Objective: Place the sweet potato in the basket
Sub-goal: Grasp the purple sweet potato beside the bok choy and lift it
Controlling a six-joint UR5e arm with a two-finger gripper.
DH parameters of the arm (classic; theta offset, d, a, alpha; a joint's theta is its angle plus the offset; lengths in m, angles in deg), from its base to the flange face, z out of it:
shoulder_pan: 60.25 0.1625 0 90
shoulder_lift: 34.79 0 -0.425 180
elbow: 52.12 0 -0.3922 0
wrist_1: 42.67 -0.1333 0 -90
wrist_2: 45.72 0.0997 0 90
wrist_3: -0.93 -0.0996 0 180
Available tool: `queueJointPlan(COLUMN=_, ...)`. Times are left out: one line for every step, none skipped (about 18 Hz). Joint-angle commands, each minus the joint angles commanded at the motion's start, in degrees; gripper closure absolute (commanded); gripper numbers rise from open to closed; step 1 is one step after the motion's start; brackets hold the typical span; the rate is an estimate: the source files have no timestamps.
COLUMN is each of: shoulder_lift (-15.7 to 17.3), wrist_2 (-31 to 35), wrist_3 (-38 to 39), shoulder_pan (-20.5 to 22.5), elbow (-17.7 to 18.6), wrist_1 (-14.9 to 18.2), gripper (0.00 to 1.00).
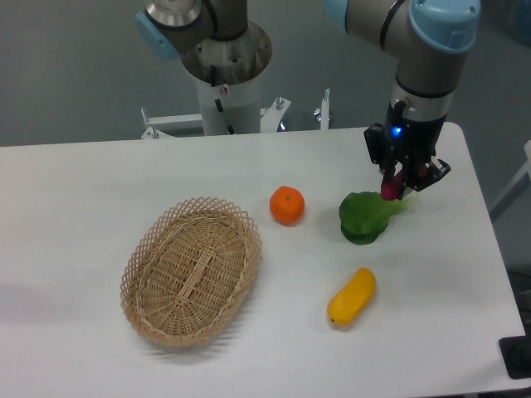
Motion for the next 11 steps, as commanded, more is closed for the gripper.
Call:
queueJointPlan(shoulder_lift=0.0, wrist_2=0.1, wrist_3=0.2, shoulder_pan=-0.1, elbow=0.2, wrist_1=-0.1, gripper=0.75)
queueJointPlan(shoulder_lift=0.0, wrist_2=0.1, wrist_3=0.3, shoulder_pan=-0.3, elbow=0.2, wrist_1=-0.3, gripper=0.75)
queueJointPlan(shoulder_lift=0.0, wrist_2=0.1, wrist_3=0.5, shoulder_pan=-0.5, elbow=0.2, wrist_1=-0.8, gripper=0.75)
queueJointPlan(shoulder_lift=0.0, wrist_2=0.0, wrist_3=1.5, shoulder_pan=-0.7, elbow=0.2, wrist_1=-1.3, gripper=0.75)
queueJointPlan(shoulder_lift=-0.1, wrist_2=0.1, wrist_3=3.1, shoulder_pan=-1.0, elbow=0.3, wrist_1=-1.5, gripper=0.75)
queueJointPlan(shoulder_lift=-0.1, wrist_2=0.1, wrist_3=4.6, shoulder_pan=-1.1, elbow=0.3, wrist_1=-1.5, gripper=0.75)
queueJointPlan(shoulder_lift=-0.3, wrist_2=0.1, wrist_3=5.8, shoulder_pan=-1.1, elbow=0.2, wrist_1=-1.5, gripper=0.75)
queueJointPlan(shoulder_lift=-0.3, wrist_2=0.1, wrist_3=6.6, shoulder_pan=-1.3, elbow=0.2, wrist_1=-1.5, gripper=0.75)
queueJointPlan(shoulder_lift=-0.5, wrist_2=0.2, wrist_3=7.3, shoulder_pan=-1.9, elbow=0.2, wrist_1=-1.5, gripper=0.75)
queueJointPlan(shoulder_lift=-0.6, wrist_2=0.3, wrist_3=8.3, shoulder_pan=-2.5, elbow=0.3, wrist_1=-1.5, gripper=0.75)
queueJointPlan(shoulder_lift=-0.7, wrist_2=0.3, wrist_3=9.7, shoulder_pan=-3.0, elbow=0.3, wrist_1=-1.5, gripper=0.75)
